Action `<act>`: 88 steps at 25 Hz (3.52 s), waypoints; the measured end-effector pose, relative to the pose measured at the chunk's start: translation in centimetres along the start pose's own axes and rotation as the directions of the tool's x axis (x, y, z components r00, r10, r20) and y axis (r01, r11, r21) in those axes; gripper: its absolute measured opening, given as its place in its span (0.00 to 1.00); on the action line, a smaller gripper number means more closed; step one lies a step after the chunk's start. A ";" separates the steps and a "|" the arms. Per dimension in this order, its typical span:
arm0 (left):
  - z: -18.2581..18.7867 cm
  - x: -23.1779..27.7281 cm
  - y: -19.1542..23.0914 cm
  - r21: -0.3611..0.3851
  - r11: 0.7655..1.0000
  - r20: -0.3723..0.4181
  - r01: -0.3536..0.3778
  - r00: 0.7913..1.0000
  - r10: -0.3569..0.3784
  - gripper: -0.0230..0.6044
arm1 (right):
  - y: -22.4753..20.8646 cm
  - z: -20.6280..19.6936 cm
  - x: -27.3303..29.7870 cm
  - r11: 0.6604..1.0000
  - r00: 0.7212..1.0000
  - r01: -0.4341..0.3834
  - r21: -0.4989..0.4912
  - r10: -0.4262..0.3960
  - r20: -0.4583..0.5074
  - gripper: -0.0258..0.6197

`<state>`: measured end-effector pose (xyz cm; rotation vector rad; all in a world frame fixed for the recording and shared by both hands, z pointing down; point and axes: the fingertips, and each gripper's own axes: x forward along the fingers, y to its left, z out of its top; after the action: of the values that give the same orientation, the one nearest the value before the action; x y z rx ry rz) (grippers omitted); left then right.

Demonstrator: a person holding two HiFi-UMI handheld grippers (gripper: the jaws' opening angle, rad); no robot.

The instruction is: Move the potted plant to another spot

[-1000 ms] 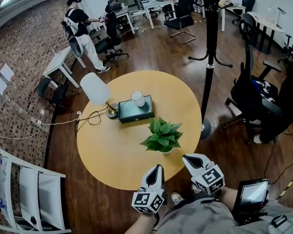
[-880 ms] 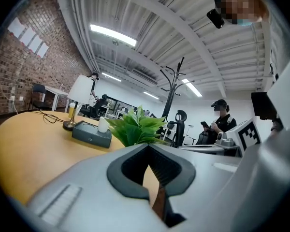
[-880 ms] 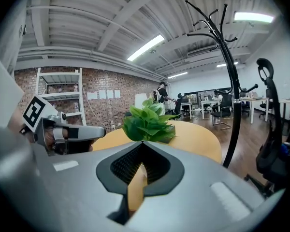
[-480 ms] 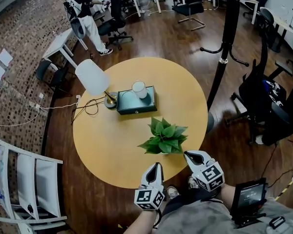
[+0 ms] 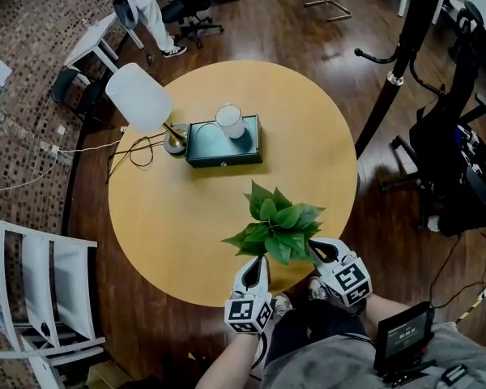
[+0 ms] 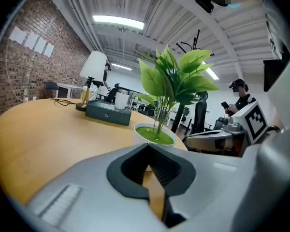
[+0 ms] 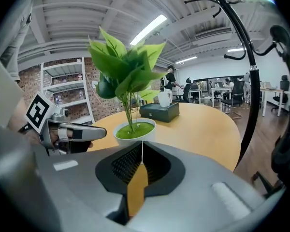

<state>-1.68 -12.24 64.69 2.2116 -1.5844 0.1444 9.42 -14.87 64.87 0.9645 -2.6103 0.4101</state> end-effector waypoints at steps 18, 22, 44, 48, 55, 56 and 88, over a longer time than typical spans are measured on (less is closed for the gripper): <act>-3.3 5.2 0.1 0.232 0.928 -0.134 0.291 0.955 -0.265 0.70 | 0.0 -3.1 5.3 0.964 0.972 -0.225 -0.141 0.212 -0.099 0.60; -3.1 6.2 0.4 0.273 0.886 -0.165 0.375 0.925 -0.341 0.72 | -0.1 -3.0 6.4 0.945 0.961 -0.267 -0.187 0.249 -0.117 0.63; -0.7 8.1 0.1 0.372 0.779 -0.232 0.505 0.863 -0.449 0.64 | 0.0 -1.2 8.6 0.878 0.925 -0.375 -0.298 0.333 -0.182 0.57; 1.7 7.1 -0.6 0.376 0.786 -0.215 0.490 0.872 -0.440 0.64 | 0.6 1.2 7.4 0.868 0.922 -0.384 -0.315 0.341 -0.184 0.57; 8.3 4.4 -2.2 0.419 0.786 -0.176 0.454 0.890 -0.420 0.64 | 2.1 7.7 4.8 0.851 0.923 -0.384 -0.358 0.349 -0.163 0.57; 9.4 4.1 -2.4 0.429 0.784 -0.169 0.448 0.893 -0.418 0.64 | 2.2 8.7 4.5 0.848 0.924 -0.382 -0.367 0.349 -0.155 0.57; 17.9 -4.5 3.5 0.468 0.827 -0.082 0.313 0.947 -0.312 0.64 | 11.4 17.5 7.2 0.764 0.885 -0.458 -0.455 0.442 -0.147 0.57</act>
<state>-9.23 -16.18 47.90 2.8134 -1.2499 0.4864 -6.91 -17.17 50.18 0.1545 -2.6969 -0.1277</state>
